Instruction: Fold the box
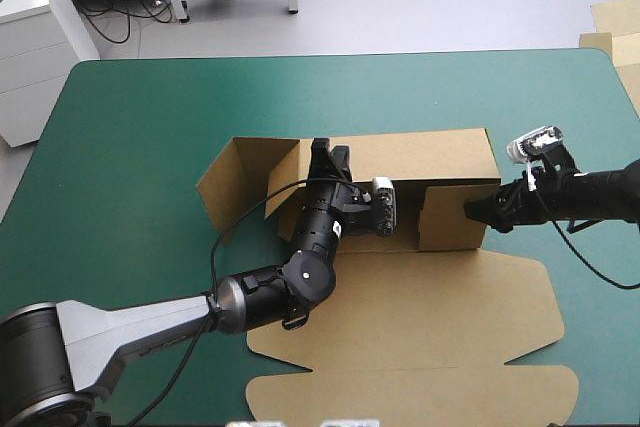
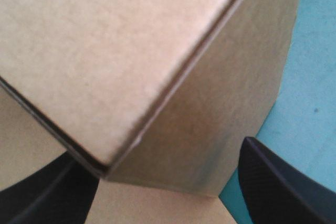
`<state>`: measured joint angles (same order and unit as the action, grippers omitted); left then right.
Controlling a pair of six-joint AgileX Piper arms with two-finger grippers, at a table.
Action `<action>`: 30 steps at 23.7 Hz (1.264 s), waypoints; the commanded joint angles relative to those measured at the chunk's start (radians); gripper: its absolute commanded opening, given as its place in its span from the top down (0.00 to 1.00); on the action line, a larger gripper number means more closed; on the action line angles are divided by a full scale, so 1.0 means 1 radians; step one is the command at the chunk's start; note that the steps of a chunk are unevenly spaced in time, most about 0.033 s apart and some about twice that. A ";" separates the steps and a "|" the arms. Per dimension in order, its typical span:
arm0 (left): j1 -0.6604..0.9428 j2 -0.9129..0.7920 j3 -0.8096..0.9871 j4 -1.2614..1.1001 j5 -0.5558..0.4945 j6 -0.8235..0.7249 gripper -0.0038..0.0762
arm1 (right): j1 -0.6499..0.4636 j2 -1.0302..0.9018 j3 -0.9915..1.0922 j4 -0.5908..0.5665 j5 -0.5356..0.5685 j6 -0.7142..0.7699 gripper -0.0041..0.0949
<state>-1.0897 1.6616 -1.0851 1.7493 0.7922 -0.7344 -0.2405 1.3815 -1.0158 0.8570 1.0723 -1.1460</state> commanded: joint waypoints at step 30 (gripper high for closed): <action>0.000 -0.035 -0.024 0.051 0.009 -0.024 0.96 | 0.003 0.019 -0.023 0.222 -0.108 -0.159 0.32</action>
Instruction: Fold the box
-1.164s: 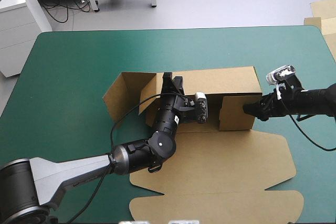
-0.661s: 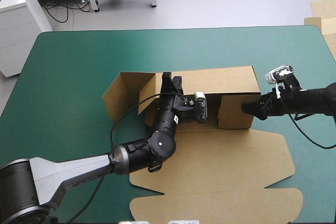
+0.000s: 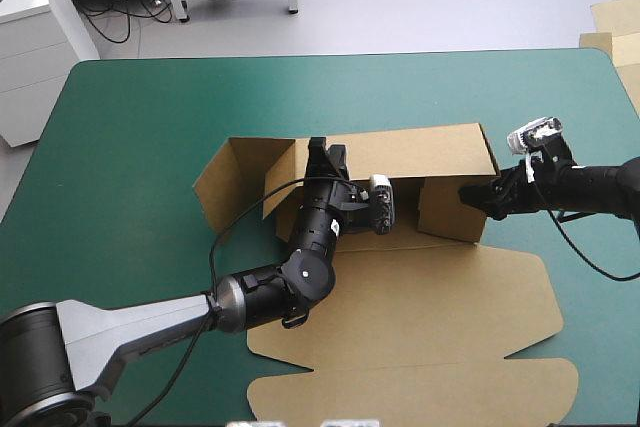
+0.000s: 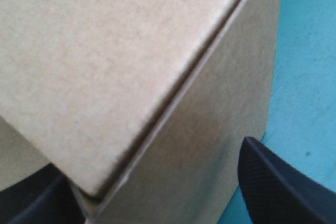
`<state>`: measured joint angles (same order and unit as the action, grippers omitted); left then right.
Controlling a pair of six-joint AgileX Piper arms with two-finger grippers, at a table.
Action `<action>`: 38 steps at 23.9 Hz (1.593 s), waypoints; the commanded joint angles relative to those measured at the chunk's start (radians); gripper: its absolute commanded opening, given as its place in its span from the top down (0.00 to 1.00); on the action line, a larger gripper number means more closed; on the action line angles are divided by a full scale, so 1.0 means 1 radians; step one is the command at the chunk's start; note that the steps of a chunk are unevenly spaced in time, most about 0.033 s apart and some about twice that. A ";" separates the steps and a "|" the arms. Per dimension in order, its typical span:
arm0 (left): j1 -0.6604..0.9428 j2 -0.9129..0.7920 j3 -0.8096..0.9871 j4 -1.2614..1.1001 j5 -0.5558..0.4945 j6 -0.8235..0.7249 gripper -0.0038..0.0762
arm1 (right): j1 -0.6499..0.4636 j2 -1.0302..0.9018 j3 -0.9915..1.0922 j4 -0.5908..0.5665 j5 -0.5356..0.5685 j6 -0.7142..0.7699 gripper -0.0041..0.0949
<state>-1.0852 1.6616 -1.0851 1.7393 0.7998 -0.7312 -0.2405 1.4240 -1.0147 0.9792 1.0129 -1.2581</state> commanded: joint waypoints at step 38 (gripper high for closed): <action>-0.077 -0.039 -0.024 0.063 -0.041 -0.051 0.34 | 0.343 -0.024 -0.025 -0.357 -0.489 0.401 0.95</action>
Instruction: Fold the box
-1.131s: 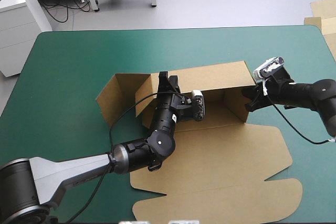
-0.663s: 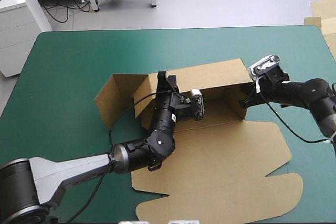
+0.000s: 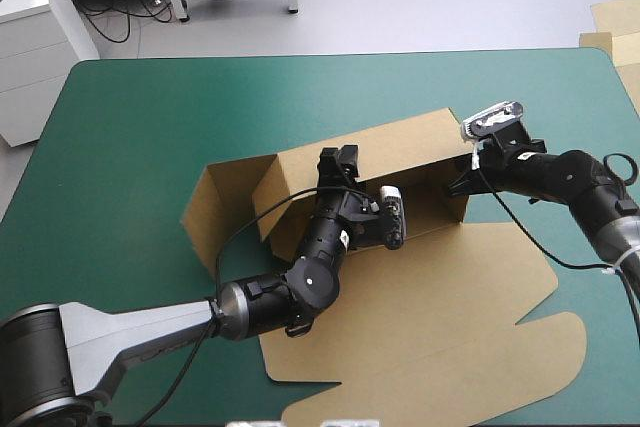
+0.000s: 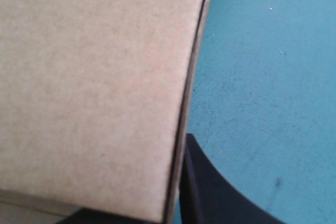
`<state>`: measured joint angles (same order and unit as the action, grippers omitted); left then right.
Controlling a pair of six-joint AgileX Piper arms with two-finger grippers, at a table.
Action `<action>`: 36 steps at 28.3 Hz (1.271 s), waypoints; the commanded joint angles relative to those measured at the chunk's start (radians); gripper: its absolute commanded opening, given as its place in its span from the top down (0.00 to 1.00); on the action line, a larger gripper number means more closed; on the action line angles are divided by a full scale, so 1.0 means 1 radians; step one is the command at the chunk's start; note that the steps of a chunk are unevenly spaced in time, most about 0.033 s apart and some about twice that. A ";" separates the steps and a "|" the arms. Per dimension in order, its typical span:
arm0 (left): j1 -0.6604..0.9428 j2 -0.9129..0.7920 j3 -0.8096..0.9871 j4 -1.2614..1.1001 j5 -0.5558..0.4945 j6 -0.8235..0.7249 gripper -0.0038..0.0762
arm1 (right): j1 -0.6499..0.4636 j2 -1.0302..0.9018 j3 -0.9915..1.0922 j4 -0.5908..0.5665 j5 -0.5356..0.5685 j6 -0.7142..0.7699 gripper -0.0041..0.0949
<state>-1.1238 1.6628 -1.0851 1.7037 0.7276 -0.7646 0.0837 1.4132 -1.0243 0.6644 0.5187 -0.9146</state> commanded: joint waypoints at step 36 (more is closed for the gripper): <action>0.543 -0.629 -0.278 -0.877 0.227 0.326 0.96 | 0.025 0.277 -0.546 -0.405 0.568 0.719 0.95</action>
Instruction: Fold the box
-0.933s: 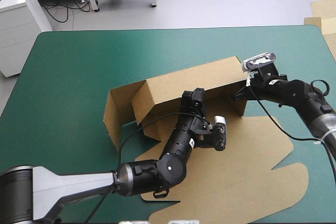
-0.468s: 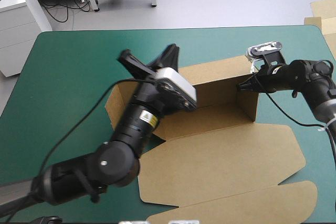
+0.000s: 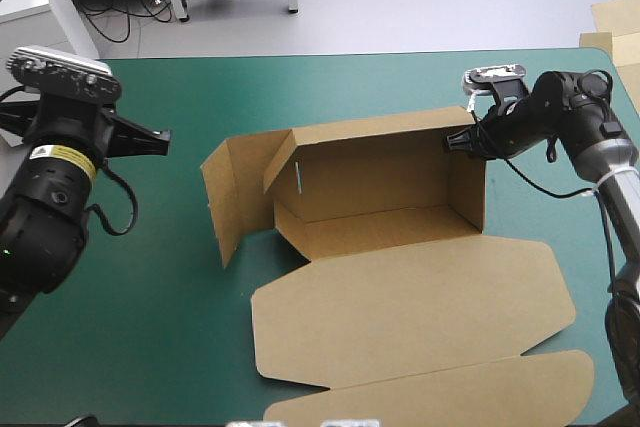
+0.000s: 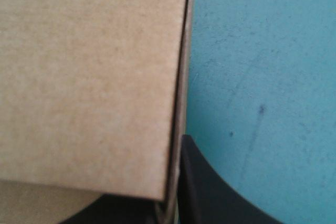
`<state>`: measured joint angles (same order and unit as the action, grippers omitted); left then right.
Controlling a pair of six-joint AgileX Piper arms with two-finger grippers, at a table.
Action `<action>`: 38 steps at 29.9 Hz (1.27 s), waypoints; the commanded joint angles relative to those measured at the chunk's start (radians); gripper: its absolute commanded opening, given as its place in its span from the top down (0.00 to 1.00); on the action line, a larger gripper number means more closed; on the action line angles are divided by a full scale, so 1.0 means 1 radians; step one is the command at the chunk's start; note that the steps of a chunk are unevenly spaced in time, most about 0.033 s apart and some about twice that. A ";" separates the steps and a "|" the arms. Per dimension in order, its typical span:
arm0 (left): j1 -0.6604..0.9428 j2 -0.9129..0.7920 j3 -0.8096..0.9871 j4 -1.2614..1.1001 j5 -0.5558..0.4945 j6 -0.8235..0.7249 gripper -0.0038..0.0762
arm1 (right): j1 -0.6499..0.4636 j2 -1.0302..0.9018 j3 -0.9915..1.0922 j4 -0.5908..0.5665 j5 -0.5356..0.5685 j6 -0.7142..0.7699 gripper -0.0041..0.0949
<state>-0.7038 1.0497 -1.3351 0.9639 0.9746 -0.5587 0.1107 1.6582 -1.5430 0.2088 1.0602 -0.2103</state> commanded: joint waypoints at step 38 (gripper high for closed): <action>1.129 0.275 -0.027 -1.331 0.073 0.896 0.96 | 0.078 0.052 -0.388 -0.209 0.194 0.210 0.51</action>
<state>0.4238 1.3518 -1.3351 -0.3371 1.0962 0.3353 0.1918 1.7317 -1.9462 0.0000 1.2451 0.0000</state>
